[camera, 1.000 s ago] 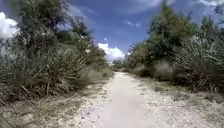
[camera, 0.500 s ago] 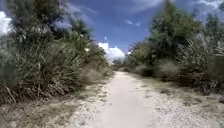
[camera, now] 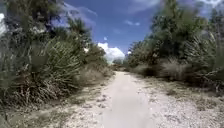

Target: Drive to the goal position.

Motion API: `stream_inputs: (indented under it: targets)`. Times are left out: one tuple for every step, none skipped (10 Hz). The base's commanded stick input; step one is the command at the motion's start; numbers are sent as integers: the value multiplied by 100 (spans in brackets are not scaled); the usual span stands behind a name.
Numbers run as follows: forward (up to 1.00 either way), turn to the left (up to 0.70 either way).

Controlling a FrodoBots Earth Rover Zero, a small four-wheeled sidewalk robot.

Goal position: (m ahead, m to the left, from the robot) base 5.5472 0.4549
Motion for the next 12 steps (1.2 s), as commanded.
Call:
stream_inputs:
  targets:
    - [50,0]
    - [50,0]
    - [50,0]
    - [50,0]
    - [50,0]
    - [50,0]
    - [50,0]
    - [50,0]
    - [50,0]
    - [50,0]
    - [50,-43]
    - [50,-50]
